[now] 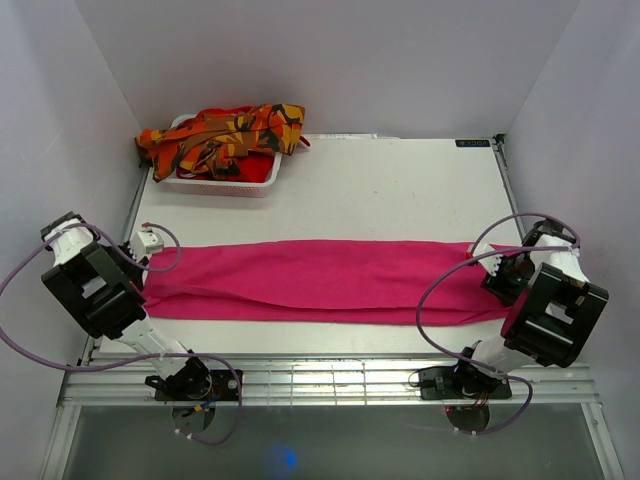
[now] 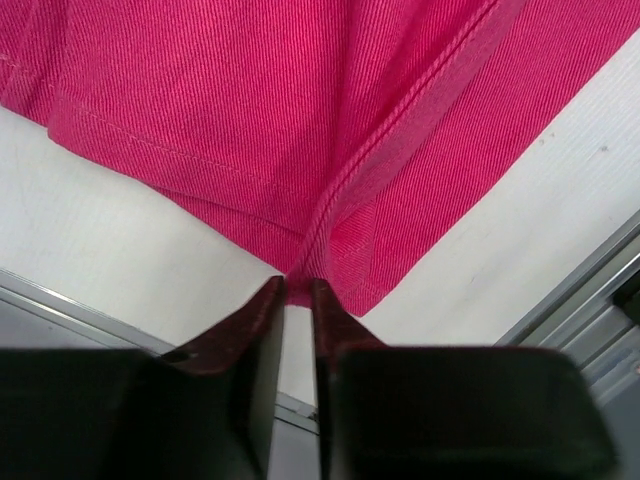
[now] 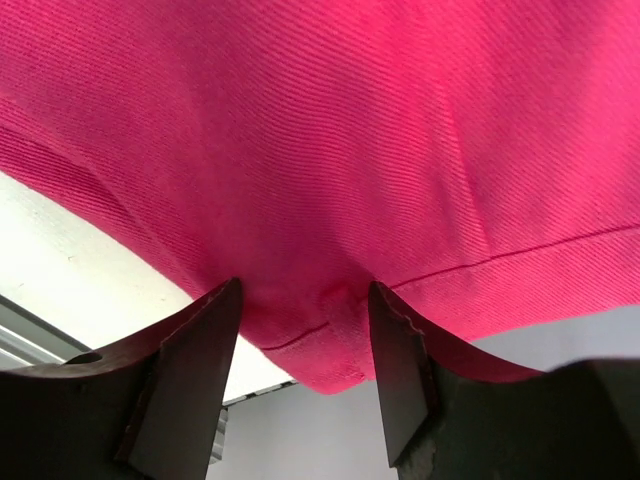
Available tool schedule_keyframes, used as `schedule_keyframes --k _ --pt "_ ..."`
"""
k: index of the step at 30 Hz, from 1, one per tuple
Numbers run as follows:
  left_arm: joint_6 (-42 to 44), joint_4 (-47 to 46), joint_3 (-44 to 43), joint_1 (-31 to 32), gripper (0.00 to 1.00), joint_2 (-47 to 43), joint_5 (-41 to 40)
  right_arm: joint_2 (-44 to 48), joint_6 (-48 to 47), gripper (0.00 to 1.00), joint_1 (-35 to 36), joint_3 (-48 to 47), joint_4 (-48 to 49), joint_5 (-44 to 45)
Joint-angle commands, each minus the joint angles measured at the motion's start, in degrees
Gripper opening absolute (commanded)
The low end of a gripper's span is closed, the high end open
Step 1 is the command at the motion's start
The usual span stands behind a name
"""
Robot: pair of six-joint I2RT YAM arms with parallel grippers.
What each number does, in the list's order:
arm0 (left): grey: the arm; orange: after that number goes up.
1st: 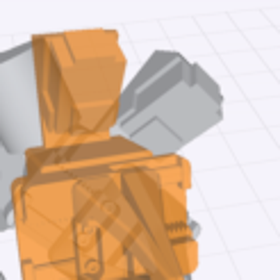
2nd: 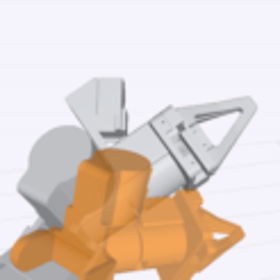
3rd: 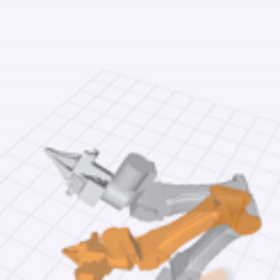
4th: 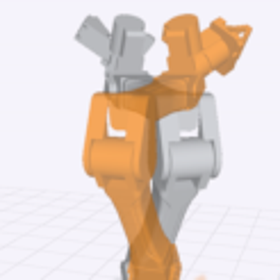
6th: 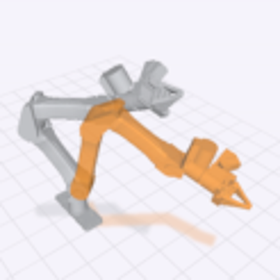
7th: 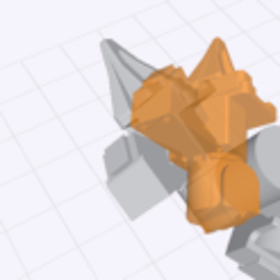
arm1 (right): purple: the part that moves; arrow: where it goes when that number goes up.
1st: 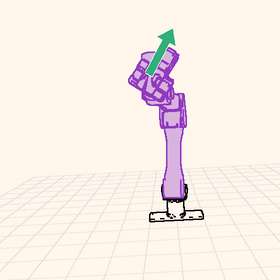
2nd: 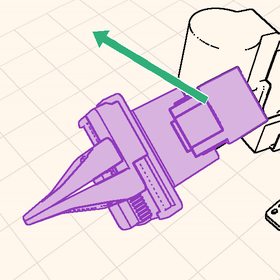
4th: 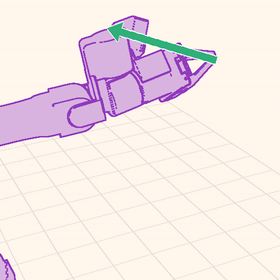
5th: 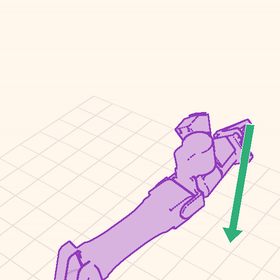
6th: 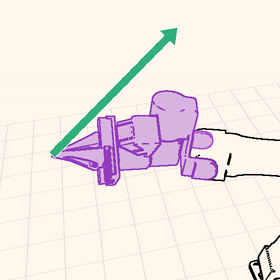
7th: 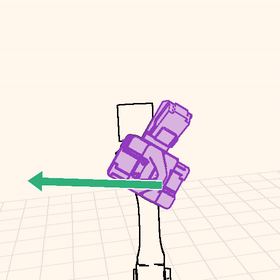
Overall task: Fold and stack the trousers
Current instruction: Fold the trousers
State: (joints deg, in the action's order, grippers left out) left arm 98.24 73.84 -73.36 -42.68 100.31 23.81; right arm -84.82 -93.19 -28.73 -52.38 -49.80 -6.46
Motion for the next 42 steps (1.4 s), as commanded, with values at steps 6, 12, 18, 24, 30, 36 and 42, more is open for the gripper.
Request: schedule_keyframes --k 6,12,18,24,30,36,42 --pt "0.99 -0.63 -2.84 0.84 0.05 -0.2 -2.72 1.93 -2.26 0.57 0.17 0.7 2.17 0.57" --pt "0.73 -1.07 -2.14 0.93 0.0 -0.91 -1.93 5.8 -5.25 0.57 0.17 2.19 5.05 0.13" --pt "0.21 -1.33 -3.01 0.93 0.0 0.14 -2.37 7.3 -8.76 0.66 0.17 4.13 8.31 1.19" --pt "-0.59 -0.63 -5.99 0.93 0.0 1.2 -1.05 8.35 -12.54 0.71 0.17 7.29 9.37 3.03" --pt "-0.76 -0.46 -8.2 0.93 0.0 1.55 -0.7 9.76 -15.53 0.79 0.17 11.41 12.96 4.43" --pt "1.61 6.4 -9.78 0.93 0.33 1.91 0.0 8.79 -15.8 0.78 0.08 11.16 13.33 4.53" --pt "6.61 6.49 -2.5 1.37 0.62 -2.66 1.68 8.79 -16.15 0.79 0.08 9.32 10.17 2.77"
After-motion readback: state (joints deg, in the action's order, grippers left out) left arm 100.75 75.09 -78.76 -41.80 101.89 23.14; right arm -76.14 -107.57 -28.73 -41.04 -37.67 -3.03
